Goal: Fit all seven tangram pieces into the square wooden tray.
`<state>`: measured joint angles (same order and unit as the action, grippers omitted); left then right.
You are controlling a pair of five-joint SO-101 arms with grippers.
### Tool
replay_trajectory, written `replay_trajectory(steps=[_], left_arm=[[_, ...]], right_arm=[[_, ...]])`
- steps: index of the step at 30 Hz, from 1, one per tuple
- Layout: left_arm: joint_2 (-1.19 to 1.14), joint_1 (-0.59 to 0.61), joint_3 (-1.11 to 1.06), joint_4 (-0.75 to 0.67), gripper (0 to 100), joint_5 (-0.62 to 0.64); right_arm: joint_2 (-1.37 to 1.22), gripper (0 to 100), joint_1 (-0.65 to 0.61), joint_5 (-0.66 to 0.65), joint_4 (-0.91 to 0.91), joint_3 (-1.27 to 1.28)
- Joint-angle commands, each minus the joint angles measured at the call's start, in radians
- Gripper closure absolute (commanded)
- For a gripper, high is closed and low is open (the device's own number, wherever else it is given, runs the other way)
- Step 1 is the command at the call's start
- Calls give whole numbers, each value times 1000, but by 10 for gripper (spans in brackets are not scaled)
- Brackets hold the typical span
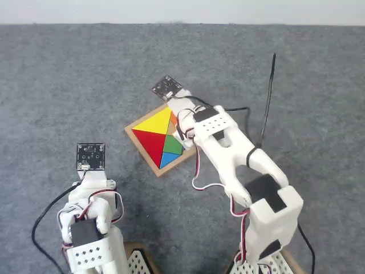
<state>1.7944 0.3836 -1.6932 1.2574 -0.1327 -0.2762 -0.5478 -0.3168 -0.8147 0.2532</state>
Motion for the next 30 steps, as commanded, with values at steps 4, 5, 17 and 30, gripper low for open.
replay_trajectory(steps=[4, 5, 17, 30], left_arm=[[18, 3, 8, 5, 985, -9], [18, 3, 8, 5, 985, -9], [18, 3, 8, 5, 985, -9], [18, 3, 8, 5, 985, -9]], right_arm=[[171, 991, 25, 25, 12, -6], [159, 991, 35, 25, 22, -25], [-140, 991, 90, 25, 28, -282], [-139, 991, 65, 29, -74, -210]])
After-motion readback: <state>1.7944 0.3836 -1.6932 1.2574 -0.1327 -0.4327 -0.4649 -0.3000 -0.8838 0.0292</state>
